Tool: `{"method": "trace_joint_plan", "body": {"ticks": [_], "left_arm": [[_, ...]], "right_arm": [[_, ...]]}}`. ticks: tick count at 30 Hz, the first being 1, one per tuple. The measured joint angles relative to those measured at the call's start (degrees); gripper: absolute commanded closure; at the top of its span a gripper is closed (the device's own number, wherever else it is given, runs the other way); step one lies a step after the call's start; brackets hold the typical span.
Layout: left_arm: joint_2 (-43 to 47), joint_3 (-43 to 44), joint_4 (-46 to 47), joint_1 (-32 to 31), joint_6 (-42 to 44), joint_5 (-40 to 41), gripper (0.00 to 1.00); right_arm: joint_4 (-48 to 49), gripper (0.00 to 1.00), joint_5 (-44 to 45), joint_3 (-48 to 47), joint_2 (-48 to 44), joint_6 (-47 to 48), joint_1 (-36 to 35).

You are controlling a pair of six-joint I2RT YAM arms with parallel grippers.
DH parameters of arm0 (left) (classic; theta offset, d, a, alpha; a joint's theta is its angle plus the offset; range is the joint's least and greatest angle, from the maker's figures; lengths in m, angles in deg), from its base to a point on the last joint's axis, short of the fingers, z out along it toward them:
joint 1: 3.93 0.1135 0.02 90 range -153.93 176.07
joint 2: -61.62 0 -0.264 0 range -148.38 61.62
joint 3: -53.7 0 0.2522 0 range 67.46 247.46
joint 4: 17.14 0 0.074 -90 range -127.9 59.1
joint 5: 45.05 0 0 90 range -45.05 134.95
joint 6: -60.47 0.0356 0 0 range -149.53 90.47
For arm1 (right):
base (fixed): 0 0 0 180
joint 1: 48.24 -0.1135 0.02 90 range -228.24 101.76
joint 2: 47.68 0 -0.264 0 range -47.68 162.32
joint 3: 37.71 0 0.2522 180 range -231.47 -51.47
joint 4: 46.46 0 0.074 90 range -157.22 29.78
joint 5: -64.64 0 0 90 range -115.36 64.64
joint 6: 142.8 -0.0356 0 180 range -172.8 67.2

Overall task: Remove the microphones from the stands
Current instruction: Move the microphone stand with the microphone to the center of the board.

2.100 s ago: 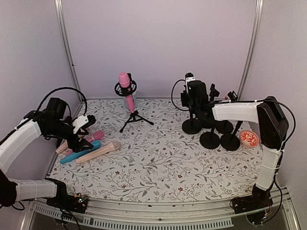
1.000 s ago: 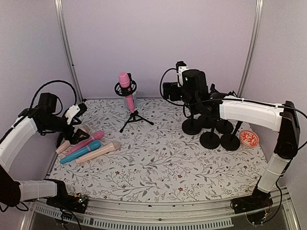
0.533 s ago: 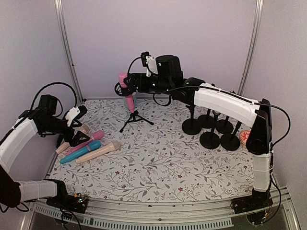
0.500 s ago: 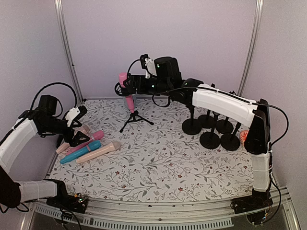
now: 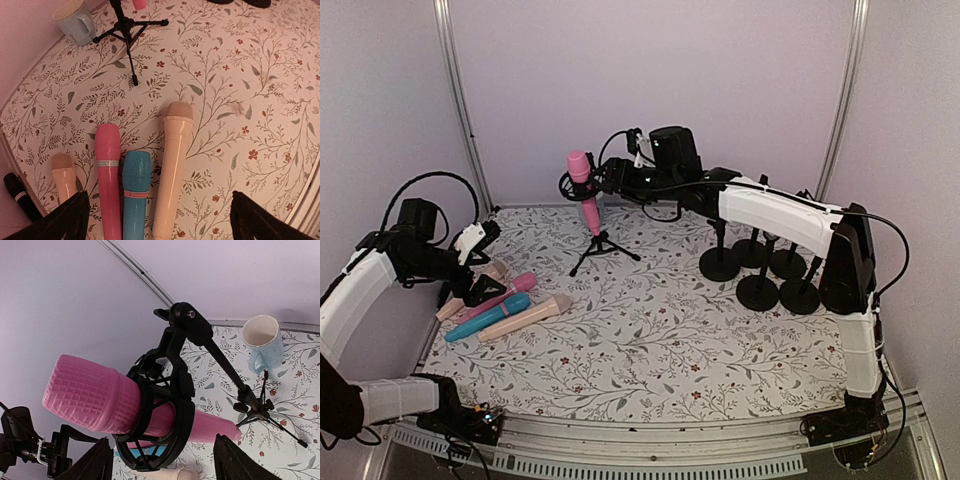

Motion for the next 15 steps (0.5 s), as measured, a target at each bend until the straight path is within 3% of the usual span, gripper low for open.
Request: {"method": "trace_joint_plan", "body": {"ticks": [6,12,15], "left_arm": [[0.0,-0.13,0.02,0.0,0.39,0.04,0.01],[0.07,-1.27,-0.04,0.0,0.59,0.17,0.01],[0.28,-1.9,-0.07,0.02,0.66,0.28,0.01]], "right_arm": [[4.76,0.49,-4.81,0.0,1.53,-4.63,0.46],[8.94,0.76,-6.82,2.69,1.77,-8.94,0.59],[11.76,0.85,-7.56,5.99,0.85,-11.5,0.79]]}}
